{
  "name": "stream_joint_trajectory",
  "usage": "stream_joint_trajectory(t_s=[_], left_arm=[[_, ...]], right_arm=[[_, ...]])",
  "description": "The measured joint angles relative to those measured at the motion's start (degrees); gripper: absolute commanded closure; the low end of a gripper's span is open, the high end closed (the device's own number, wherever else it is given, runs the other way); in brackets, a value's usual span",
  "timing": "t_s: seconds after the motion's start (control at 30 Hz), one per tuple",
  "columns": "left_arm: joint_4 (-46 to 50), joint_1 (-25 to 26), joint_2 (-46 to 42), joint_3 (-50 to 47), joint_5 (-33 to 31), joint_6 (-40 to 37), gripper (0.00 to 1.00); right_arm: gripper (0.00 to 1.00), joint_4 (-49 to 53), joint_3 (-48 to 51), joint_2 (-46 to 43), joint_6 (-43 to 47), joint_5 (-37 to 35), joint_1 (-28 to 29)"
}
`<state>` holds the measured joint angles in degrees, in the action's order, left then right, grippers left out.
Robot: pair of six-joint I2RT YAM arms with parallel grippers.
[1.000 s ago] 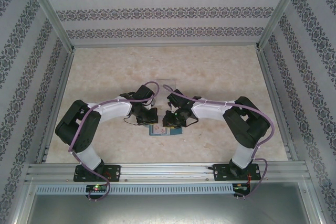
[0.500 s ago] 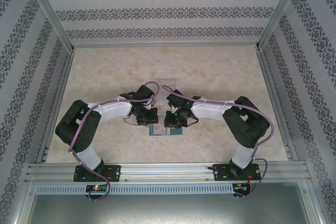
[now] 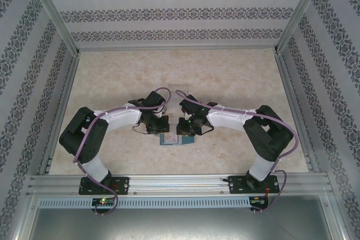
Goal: Take the credit cards out of the card holder
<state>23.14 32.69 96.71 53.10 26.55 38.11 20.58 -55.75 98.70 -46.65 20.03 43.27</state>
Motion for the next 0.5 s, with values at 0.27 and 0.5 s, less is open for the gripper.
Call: stream_joint_trajectory(t_s=[0.27,0.5], left_arm=[[0.0,0.0,0.0,0.0,0.0,-0.2,0.93],[0.0,0.0,0.0,0.0,0.0,-0.2,0.94]], right_arm=[[0.69,0.0,-1.2,1.2,0.0,0.5,0.0],[0.68,1.2,-3.0,4.2,0.1,0.3,0.4]])
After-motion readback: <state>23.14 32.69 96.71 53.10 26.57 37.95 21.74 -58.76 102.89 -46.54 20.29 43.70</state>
